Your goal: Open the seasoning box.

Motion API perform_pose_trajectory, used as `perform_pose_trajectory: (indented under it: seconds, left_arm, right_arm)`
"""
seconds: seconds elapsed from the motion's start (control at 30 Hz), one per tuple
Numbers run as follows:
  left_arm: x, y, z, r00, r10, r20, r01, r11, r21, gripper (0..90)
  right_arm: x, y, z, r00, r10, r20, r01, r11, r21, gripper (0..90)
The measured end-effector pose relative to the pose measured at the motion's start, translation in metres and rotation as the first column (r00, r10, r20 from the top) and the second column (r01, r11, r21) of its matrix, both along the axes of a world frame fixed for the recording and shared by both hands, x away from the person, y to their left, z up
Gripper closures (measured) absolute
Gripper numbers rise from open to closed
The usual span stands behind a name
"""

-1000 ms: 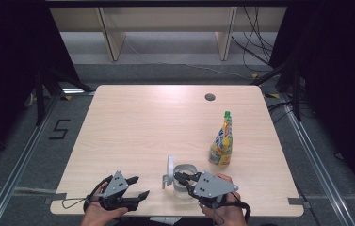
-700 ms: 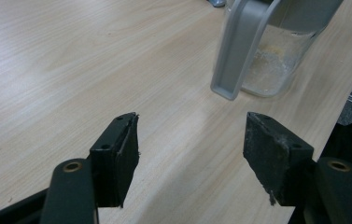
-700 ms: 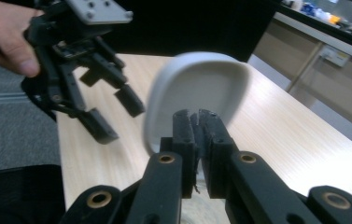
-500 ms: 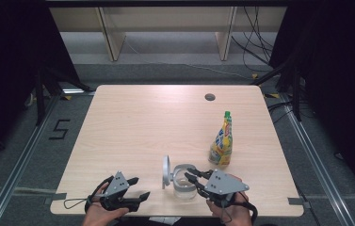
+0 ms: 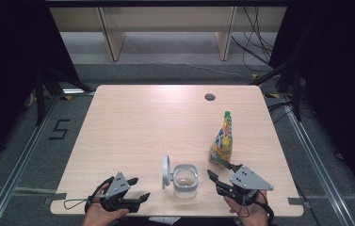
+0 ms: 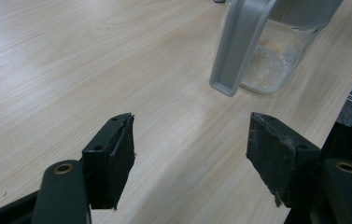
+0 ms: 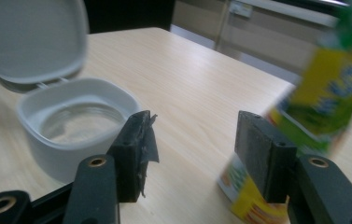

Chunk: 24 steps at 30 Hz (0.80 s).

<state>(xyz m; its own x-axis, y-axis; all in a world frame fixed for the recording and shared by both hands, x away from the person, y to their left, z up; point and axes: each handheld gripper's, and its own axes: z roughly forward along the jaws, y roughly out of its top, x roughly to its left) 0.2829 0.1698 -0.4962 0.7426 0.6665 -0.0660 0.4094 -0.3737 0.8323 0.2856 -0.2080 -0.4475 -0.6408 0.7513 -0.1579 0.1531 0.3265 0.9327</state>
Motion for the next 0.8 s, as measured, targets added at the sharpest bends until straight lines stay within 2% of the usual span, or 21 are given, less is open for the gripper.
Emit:
perform_pose_trajectory:
  seconds: [0.03,0.07,0.1,0.13,0.17,0.23,0.27,0.3,0.33,0.37,0.43,0.47,0.5,0.57,0.6,0.63,0.67,0.7,0.77,0.8]
  left_arm:
    - [0.000,0.000,0.000,0.9999,-0.010,0.004,0.010,0.9999,0.008,31.7]
    - [0.000,0.000,0.000,0.9998,-0.015,0.011,0.015,0.9997,0.019,31.5]
    - [0.000,0.001,0.000,0.9999,-0.011,-0.001,0.011,0.9993,0.035,31.5]
    - [0.000,-0.001,0.000,0.9999,-0.011,-0.009,0.011,0.9999,0.010,31.5]
    - [0.000,-0.002,-0.001,0.9999,-0.012,-0.004,0.012,0.9999,0.003,31.4]
    - [0.000,-0.002,-0.001,1.0000,-0.010,0.001,0.009,0.9998,0.018,31.4]
    - [0.000,-0.002,-0.001,0.9998,-0.022,0.002,0.022,0.9995,0.022,31.4]
    - [0.000,-0.004,-0.001,0.9998,-0.017,-0.011,0.017,0.9998,0.006,31.3]
    - [0.000,-0.004,-0.001,0.9998,-0.017,-0.011,0.017,0.9998,0.006,31.2]
    - [0.000,-0.004,-0.002,0.9999,-0.013,-0.005,0.013,0.9999,0.008,31.2]
    - [0.000,-0.004,-0.002,0.9999,-0.012,-0.006,0.013,0.9999,0.005,31.2]
    - [0.000,-0.004,-0.002,0.9999,-0.017,-0.004,0.017,0.9998,0.009,31.1]
    - [0.000,-0.004,-0.002,0.9998,-0.020,-0.002,0.020,0.9997,0.010,31.1]
    - [0.000,-0.006,-0.003,0.9999,-0.013,-0.001,0.013,0.9999,0.004,31.0]
    - [0.001,-0.004,-0.001,0.9994,-0.033,0.000,0.033,0.9984,0.047,31.0]
    - [0.001,-0.004,-0.002,0.9994,-0.035,-0.004,0.035,0.9983,0.048,31.0]
    - [0.000,-0.006,-0.004,0.9997,-0.025,-0.002,0.025,0.9994,0.022,31.0]
    - [0.001,-0.006,-0.003,0.9997,-0.025,0.000,0.025,0.9991,0.035,31.0]
    - [0.001,-0.005,-0.002,0.9998,-0.019,0.003,0.018,0.9994,0.031,31.0]
    - [0.001,-0.005,-0.002,0.9999,-0.011,-0.003,0.011,0.9997,0.023,31.0]
  right_arm:
    - [0.000,-0.004,-0.002,0.9997,-0.007,-0.024,0.007,1.000,0.013,46.3]
    - [0.001,-0.008,-0.003,0.9995,-0.031,0.001,0.031,1.000,0.003,45.8]
    - [0.000,-0.011,-0.004,0.9984,-0.055,-0.010,0.055,0.998,0.004,45.6]
    - [-0.001,-0.014,-0.004,0.9973,-0.065,-0.034,0.065,0.998,0.005,45.3]
    - [0.001,-0.016,-0.006,0.9961,-0.086,-0.020,0.086,0.996,0.011,43.8]
    - [0.003,-0.021,-0.008,0.9890,-0.138,-0.053,0.139,0.990,0.006,39.1]
    - [0.003,-0.021,-0.008,0.9890,-0.138,-0.053,0.139,0.990,0.006,39.1]
    - [0.009,-0.026,-0.012,0.9879,-0.154,-0.018,0.153,0.988,-0.034,39.0]
    - [0.009,-0.026,-0.012,0.9879,-0.154,-0.018,0.153,0.988,-0.034,39.0]
    - [0.011,-0.026,-0.015,0.9852,-0.165,-0.047,0.164,0.986,-0.031,38.5]
    - [0.016,-0.029,-0.018,0.9818,-0.186,-0.040,0.184,0.982,-0.032,37.1]
    - [0.017,-0.028,-0.019,0.9774,-0.202,-0.063,0.201,0.979,-0.015,36.4]
    - [0.020,-0.029,-0.020,0.9776,-0.198,-0.070,0.198,0.980,-0.020,35.9]
    - [0.025,-0.030,-0.021,0.9769,-0.209,-0.047,0.207,0.978,-0.038,35.9]
    - [0.027,-0.030,-0.022,0.9753,-0.215,-0.050,0.213,0.976,-0.044,35.9]
    - [0.028,-0.029,-0.023,0.9727,-0.224,-0.063,0.221,0.974,-0.051,35.7]
    - [0.031,-0.031,-0.024,0.9744,-0.220,-0.047,0.217,0.974,-0.064,35.3]
    - [0.032,-0.029,-0.025,0.9713,-0.227,-0.072,0.223,0.973,-0.055,34.2]
    - [0.037,-0.029,-0.027,0.9711,-0.232,-0.054,0.230,0.972,-0.051,33.7]
    - [0.037,-0.028,-0.028,0.9688,-0.231,-0.090,0.228,0.973,-0.039,33.3]
